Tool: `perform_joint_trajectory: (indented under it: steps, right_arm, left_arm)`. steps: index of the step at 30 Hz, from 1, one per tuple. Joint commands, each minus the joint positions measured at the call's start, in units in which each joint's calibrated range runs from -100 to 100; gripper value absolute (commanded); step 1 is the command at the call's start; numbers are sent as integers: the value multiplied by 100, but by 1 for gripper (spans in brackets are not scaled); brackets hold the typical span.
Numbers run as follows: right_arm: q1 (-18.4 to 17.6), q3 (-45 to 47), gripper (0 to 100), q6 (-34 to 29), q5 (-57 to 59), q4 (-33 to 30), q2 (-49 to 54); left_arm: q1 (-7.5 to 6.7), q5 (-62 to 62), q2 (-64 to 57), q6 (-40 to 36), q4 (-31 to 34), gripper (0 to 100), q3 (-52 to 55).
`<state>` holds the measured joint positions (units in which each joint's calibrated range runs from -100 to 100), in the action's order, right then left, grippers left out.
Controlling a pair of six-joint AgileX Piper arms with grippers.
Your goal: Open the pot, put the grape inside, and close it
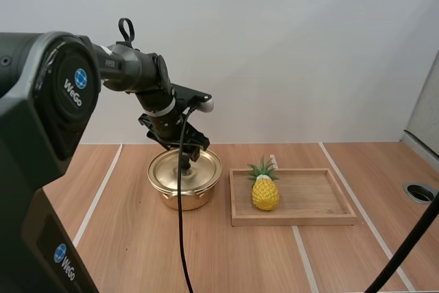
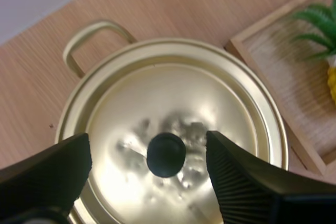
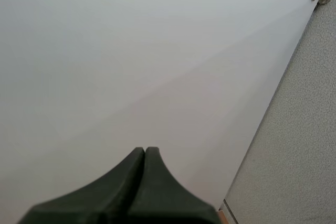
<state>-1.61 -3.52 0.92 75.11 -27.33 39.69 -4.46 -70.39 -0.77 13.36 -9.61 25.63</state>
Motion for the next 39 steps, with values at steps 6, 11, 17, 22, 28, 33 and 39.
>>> perform_joint_trajectory:
  steps: [6, 11, 17, 22, 28, 33, 39]
  right_arm:
    - [25, -36, 0, -47, 20, 61, 108]
    - [25, -36, 0, -47, 20, 61, 108]
    - [25, -36, 0, -47, 20, 61, 108]
    - [25, -36, 0, -47, 20, 72, 108]
    - [25, -36, 0, -47, 20, 105, 108]
    - [25, -36, 0, -47, -99, 163, 108]
    - [25, -36, 0, -47, -457, 432, 132]
  left_arm:
    - [-6, 79, -560, -444, 25, 100, -1006]
    - [-6, 284, -981, -888, 233, 100, -1990]
    - [-6, -448, -1261, -1158, 606, 100, -3324]
    - [2, -1384, -1345, -1639, 822, 100, -4555]
    - [2, -1978, -1359, -1391, 1240, 100, -6155]
    - [2, -1960, -1533, -1630, 1637, 15, -7007]
    - [2, -1928, -1920, -1997, 1747, 3, -7254]
